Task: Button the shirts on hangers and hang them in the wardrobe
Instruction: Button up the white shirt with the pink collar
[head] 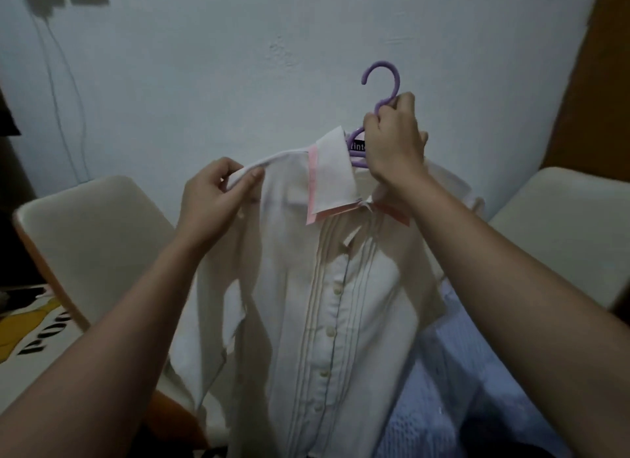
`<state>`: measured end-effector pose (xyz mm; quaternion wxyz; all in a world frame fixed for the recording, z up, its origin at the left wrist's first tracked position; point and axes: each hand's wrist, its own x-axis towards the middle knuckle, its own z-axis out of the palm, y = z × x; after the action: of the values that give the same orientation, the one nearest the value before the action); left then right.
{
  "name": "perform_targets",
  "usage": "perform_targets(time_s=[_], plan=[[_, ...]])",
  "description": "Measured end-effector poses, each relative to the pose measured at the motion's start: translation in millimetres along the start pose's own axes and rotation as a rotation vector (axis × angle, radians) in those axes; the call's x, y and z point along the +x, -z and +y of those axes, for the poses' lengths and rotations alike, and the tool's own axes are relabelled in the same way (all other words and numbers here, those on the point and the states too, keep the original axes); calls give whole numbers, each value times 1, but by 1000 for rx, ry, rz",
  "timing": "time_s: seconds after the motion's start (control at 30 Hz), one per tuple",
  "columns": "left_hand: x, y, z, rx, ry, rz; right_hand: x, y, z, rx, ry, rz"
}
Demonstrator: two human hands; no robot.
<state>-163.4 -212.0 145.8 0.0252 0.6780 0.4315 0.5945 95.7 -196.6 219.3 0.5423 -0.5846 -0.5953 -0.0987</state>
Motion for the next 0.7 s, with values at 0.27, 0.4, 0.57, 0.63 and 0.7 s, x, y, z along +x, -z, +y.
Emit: perform_targets(time_s=[0.27, 0.4, 0.57, 0.63, 0.7], plan=[[-9, -61, 55, -539, 282, -516, -5, 92, 44, -263, -28, 250], [-23, -86, 84, -562, 305, -724, -10, 135, 76, -496, -62, 377], [-30, -97, 102, -601, 283, -866, -18, 167, 93, -615, -102, 447], [-32, -100, 101, -602, 291, -896, -21, 169, 98, -632, -109, 439], [-35, -104, 97, -579, 311, -911, -25, 166, 104, -639, -120, 421]])
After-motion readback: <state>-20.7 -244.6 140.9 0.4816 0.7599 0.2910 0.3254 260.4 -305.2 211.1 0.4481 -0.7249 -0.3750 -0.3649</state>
